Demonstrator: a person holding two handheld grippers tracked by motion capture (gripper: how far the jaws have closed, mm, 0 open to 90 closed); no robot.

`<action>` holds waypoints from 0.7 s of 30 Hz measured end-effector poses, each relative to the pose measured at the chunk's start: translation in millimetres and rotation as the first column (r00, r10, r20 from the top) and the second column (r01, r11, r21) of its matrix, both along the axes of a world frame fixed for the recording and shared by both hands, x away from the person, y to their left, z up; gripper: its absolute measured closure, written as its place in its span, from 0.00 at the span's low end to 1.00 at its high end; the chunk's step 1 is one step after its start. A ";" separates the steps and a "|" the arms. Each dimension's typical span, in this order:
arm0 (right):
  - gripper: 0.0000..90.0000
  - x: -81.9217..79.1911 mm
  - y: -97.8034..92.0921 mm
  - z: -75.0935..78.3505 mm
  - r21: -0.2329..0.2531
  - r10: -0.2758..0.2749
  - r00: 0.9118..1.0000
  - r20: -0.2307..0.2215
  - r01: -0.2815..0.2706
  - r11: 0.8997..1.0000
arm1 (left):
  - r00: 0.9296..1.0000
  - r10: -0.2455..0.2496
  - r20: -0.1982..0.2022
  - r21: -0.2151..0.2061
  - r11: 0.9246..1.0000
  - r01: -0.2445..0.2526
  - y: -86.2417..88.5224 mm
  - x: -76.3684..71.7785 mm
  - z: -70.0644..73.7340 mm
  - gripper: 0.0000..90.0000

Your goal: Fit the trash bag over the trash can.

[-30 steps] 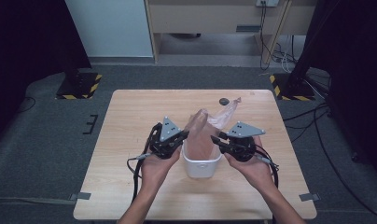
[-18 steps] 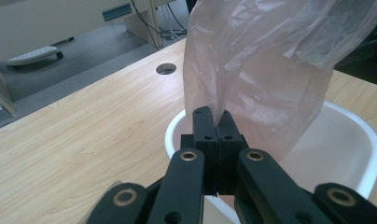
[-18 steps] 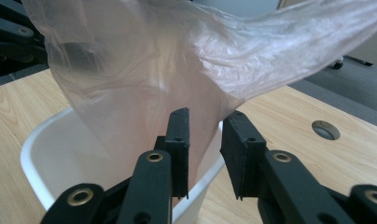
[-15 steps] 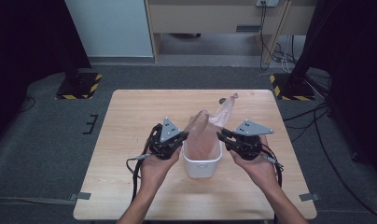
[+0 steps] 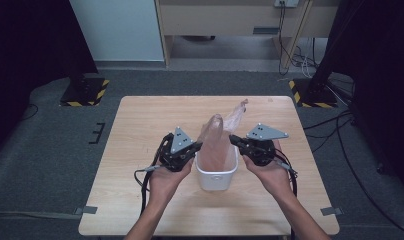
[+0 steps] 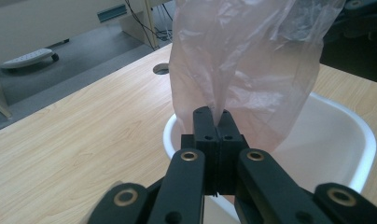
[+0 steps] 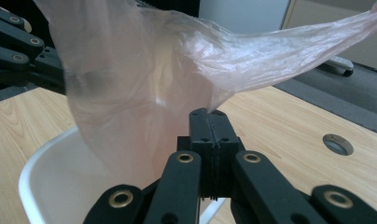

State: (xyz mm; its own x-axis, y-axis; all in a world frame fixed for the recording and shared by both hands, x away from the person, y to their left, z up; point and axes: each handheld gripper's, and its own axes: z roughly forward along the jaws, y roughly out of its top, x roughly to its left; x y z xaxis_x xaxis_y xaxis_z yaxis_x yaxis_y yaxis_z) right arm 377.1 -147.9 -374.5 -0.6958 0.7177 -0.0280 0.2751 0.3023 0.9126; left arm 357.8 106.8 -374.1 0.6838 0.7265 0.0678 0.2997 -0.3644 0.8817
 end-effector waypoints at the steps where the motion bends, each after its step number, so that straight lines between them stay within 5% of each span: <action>1: 1.00 -1.3 0.1 0.0 -0.006 0.003 1.000 0.002 -0.003 1.000 | 1.000 0.005 0.001 -0.002 1.000 -0.005 0.9 0.6 0.2 1.00; 21: 1.00 -59.0 -28.9 -5.3 -0.037 0.073 0.997 -0.016 -0.073 0.997 | 0.991 0.120 -0.064 0.030 0.993 -0.118 10.6 48.1 -10.6 1.00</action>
State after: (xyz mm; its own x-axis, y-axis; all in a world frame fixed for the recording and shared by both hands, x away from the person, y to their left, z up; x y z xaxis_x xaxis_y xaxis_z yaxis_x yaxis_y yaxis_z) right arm 318.1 -176.8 -379.9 -0.7470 0.6635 -0.0429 0.2647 0.3560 0.8962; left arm 405.9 117.4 -384.6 0.5960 0.8017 0.0454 0.3992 -0.3449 0.8495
